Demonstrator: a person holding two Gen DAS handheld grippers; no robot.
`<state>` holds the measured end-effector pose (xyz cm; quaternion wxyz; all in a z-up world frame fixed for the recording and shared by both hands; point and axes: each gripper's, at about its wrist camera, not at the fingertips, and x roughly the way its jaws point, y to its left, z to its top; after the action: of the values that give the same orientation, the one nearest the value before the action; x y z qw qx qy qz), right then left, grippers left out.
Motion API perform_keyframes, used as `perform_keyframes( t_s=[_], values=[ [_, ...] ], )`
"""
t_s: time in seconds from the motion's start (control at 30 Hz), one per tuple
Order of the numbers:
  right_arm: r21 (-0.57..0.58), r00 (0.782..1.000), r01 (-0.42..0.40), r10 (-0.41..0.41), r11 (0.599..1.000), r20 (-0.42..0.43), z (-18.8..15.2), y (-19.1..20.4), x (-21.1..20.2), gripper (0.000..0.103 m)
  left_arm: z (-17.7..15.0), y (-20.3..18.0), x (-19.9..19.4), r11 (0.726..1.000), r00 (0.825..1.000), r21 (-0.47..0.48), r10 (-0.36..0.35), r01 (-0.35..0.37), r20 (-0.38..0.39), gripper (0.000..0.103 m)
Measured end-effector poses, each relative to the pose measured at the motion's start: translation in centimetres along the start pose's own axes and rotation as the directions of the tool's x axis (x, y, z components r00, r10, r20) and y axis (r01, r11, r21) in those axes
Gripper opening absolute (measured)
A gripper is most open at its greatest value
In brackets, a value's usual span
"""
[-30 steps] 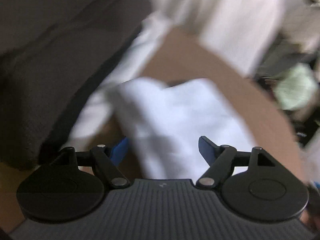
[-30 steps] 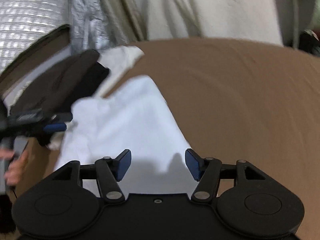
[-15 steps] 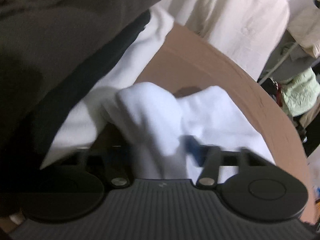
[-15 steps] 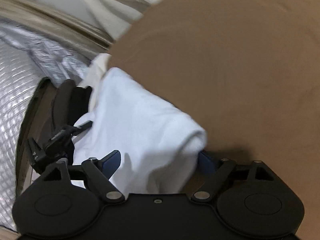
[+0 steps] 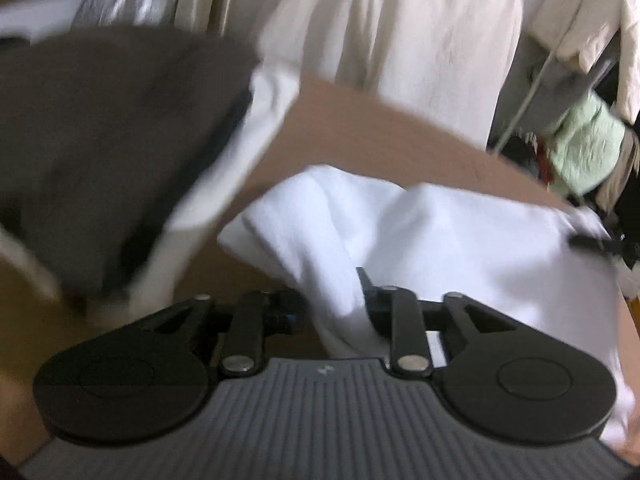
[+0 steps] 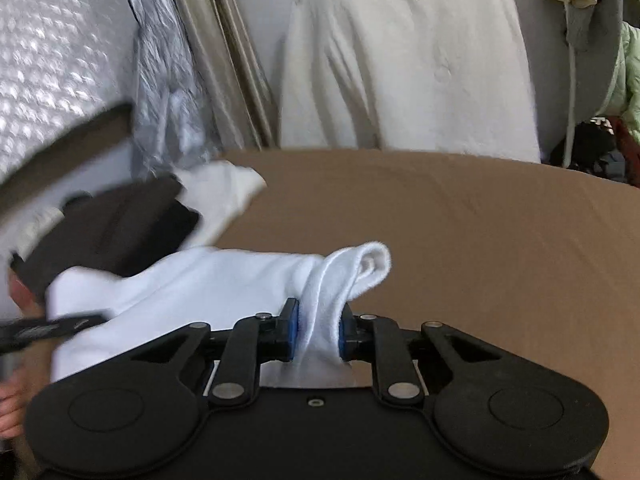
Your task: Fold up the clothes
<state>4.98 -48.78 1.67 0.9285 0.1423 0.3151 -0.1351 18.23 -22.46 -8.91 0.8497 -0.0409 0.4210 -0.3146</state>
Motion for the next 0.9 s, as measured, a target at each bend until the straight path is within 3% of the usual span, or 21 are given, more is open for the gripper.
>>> perform_keyframes(
  t_s=[0.1,0.17,0.2,0.3,0.37,0.5,0.6,0.7,0.8,0.83,0.9],
  values=[
    [-0.12,0.984,0.151,-0.16,0.981,-0.072,-1.1,-0.2,2.1,0.016,-1.8,1.4,0.9,0.997,0.991,-0.049,0.046,-0.053,-0.128,0.029],
    [-0.149,0.955,0.264,-0.28,0.953,-0.096,-2.0,-0.7,3.6,0.018,-1.4,2.8,1.0,0.992,0.988,-0.117,0.018,-0.036,-0.156,0.03],
    [-0.107,0.955,0.264,-0.275,0.959,-0.111,-2.2,-1.1,3.8,0.02,-1.0,3.0,0.5,0.991,0.991,-0.135,0.003,-0.022,-0.137,0.033],
    [0.037,0.988,0.119,-0.114,0.992,-0.108,-2.9,-1.9,3.0,0.032,0.1,2.3,-1.2,0.997,0.998,-0.075,0.015,-0.02,-0.062,0.04],
    [-0.001,0.994,0.071,-0.071,0.997,-0.089,-3.2,-0.9,2.5,0.046,0.6,1.6,-2.5,0.999,0.999,-0.022,0.032,-0.032,-0.013,0.04],
    [-0.138,0.995,0.046,-0.057,0.989,-0.079,-3.9,1.8,2.5,0.049,1.9,0.6,-5.0,0.995,0.998,0.097,-0.004,-0.002,0.061,0.041],
    [-0.159,0.996,-0.008,-0.006,0.987,-0.085,-4.8,2.5,2.7,0.049,3.4,0.2,-6.2,0.988,0.991,0.144,-0.065,0.048,0.118,0.041],
    [-0.179,0.993,-0.085,0.067,0.98,-0.101,-5.3,3.9,3.4,0.049,5.2,-1.0,-3.1,0.971,0.985,0.17,-0.174,0.169,0.015,0.042],
    [-0.197,0.987,-0.135,0.114,0.971,-0.116,-5.1,5.6,4.5,0.049,5.7,-2.3,3.5,0.942,0.949,0.154,-0.274,0.298,-0.157,0.041],
    [-0.194,0.984,-0.152,0.13,0.969,-0.122,-5.3,5.9,4.7,0.049,5.2,-2.8,5.9,0.939,0.937,0.146,-0.277,0.31,-0.211,0.041],
    [-0.19,0.978,-0.183,0.158,0.965,-0.138,-5.7,6.5,5.2,0.049,4.7,-3.5,9.7,0.96,0.955,0.19,-0.154,0.205,-0.254,0.039]
  ],
)
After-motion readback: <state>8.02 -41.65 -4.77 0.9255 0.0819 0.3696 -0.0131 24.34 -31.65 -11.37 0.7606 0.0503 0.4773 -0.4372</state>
